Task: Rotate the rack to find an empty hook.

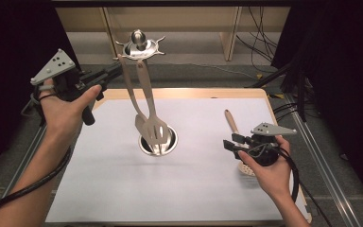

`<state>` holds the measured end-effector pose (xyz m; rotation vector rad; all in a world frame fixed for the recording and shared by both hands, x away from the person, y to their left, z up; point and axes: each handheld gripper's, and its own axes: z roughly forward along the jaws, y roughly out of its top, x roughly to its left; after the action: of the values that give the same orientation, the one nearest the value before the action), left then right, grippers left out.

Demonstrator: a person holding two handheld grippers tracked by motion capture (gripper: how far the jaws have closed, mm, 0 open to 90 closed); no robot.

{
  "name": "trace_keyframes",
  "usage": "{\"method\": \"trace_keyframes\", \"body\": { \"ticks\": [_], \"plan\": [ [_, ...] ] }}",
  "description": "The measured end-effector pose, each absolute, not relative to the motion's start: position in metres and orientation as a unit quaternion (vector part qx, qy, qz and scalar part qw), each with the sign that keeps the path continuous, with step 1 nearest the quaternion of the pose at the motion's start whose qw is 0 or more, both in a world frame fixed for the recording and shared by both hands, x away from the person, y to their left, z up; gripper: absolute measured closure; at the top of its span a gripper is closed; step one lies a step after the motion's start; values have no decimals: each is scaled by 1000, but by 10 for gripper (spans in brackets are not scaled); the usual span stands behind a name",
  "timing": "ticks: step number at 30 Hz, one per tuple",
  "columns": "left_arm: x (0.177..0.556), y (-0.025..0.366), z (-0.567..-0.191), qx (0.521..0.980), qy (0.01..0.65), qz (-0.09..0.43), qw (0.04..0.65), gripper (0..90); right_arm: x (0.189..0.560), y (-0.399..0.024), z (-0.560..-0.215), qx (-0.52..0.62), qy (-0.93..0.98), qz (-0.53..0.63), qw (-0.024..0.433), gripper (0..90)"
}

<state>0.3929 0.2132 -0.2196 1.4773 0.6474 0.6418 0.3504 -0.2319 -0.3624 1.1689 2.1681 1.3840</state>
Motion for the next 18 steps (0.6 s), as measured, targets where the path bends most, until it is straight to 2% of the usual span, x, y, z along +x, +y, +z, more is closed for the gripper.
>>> {"method": "trace_keyframes", "body": {
  "ticks": [1, 3, 5, 7, 11, 18],
  "plan": [
    [393, 213, -219, 649, 285, 287, 644, 870, 350, -232, -362, 418, 755, 485, 142, 561],
    [395, 213, -216, 648, 287, 294, 641, 877, 350, -232, -362, 424, 753, 483, 140, 561],
    [395, 213, -214, 645, 287, 300, 641, 885, 353, -232, -364, 401, 762, 483, 160, 561],
    [396, 212, -213, 645, 289, 304, 639, 888, 348, -230, -362, 415, 758, 483, 141, 561],
    [400, 213, -213, 645, 296, 306, 635, 889, 350, -233, -363, 400, 764, 481, 156, 561],
    [403, 214, -212, 645, 300, 316, 628, 890, 351, -234, -365, 406, 756, 491, 152, 562]
  ]
}}
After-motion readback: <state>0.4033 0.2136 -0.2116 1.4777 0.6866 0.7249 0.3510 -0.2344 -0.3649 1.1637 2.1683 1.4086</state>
